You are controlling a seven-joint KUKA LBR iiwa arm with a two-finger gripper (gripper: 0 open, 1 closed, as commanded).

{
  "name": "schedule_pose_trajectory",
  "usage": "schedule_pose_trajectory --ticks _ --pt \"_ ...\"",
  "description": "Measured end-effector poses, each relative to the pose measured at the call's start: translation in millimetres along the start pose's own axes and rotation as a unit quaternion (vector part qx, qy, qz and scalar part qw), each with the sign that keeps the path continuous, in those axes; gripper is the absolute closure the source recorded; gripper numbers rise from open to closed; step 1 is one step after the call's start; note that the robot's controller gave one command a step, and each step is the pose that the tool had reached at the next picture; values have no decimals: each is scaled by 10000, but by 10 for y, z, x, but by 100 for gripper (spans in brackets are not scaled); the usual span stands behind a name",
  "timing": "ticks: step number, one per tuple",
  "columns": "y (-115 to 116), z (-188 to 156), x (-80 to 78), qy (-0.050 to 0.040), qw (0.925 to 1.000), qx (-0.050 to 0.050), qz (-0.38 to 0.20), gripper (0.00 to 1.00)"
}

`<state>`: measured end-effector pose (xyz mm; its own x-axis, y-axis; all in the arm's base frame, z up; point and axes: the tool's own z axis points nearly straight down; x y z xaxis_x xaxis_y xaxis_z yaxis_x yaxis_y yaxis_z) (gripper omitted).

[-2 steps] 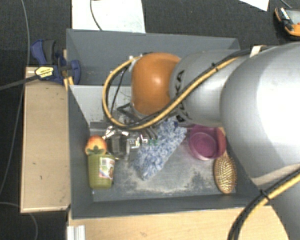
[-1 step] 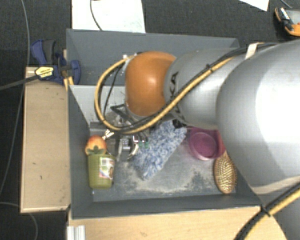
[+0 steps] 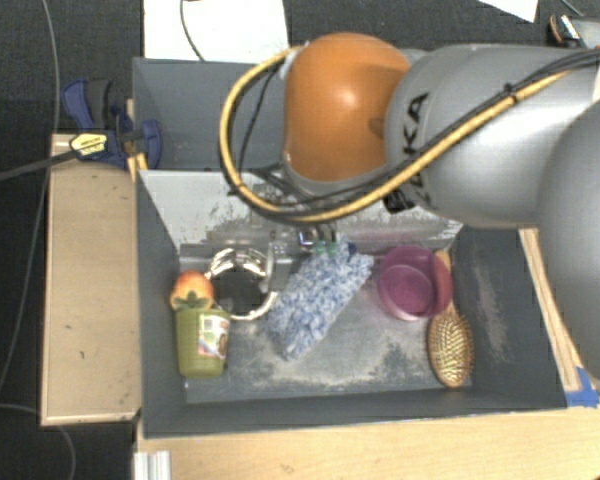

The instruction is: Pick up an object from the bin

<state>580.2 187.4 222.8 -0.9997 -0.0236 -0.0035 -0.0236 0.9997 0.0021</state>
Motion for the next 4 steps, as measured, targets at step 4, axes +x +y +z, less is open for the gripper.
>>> schedule_pose_trajectory --ticks 4 --pt "175 1294 23 -116 9866 -23 -1628 0"
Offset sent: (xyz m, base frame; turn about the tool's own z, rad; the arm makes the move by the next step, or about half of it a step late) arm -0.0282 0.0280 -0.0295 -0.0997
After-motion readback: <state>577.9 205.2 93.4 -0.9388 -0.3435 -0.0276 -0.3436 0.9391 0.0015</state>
